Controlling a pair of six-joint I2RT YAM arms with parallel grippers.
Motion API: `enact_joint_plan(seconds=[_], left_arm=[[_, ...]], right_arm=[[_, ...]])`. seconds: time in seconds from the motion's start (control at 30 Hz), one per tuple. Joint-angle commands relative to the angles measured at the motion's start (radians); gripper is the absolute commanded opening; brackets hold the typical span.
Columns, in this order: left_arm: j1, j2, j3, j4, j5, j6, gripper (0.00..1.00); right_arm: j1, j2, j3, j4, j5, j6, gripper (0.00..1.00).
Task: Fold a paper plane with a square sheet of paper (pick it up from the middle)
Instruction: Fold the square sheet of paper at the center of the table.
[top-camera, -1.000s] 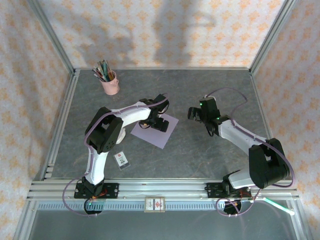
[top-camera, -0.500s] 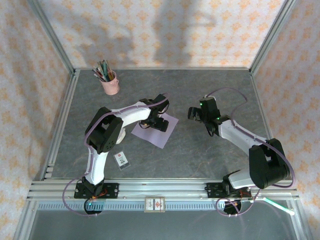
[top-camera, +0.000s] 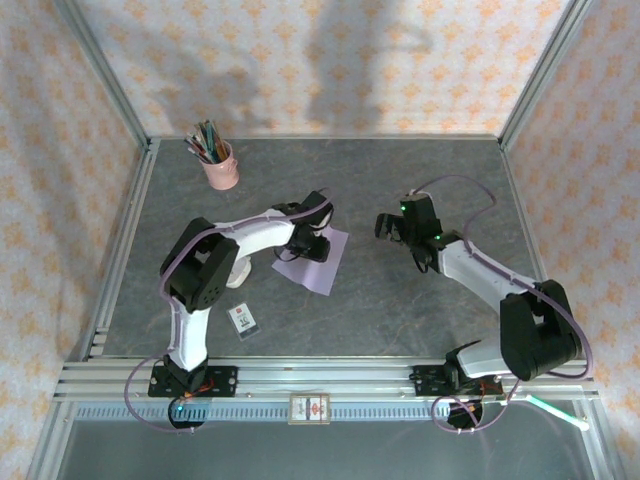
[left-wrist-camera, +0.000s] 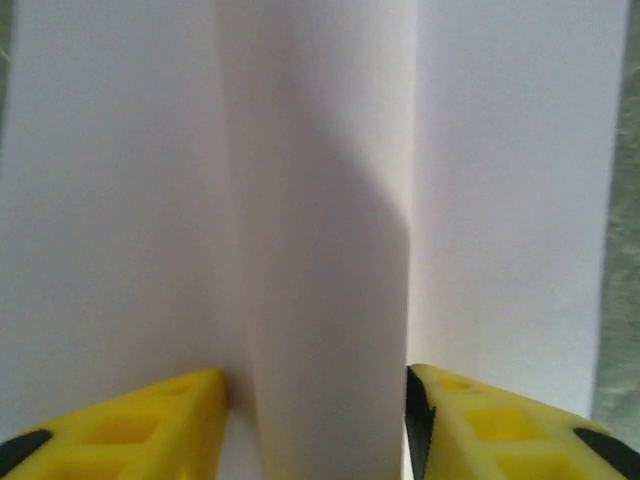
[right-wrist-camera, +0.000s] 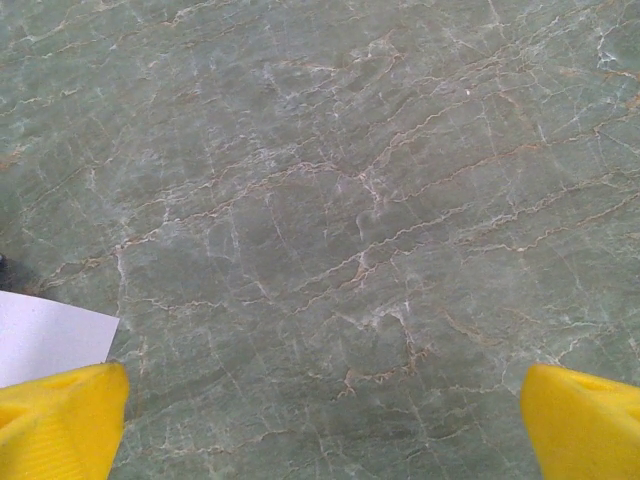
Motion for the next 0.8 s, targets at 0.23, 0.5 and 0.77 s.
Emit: enact_joint_plan(seconds=[0.23,0.5,0.77], left_arm=[[0.02,-0.279,-0.275,0.607,0.546,-0.247,0.27],[0.025,-0.289,-0.466,0.888,0.689,-0.486,0.32],[0.035,-0.236,-0.578,1.019,0.666,-0.568,0.31]], right_arm=[[-0.004,-0.099,0.078,-0.115,-0.064,0.012,1.0],[-0.004,-0.147,0.077,-0.107,-0.287,-0.039,1.0],[0.008,-0.097,-0.004,-0.035,-0.446,0.021,0.93]])
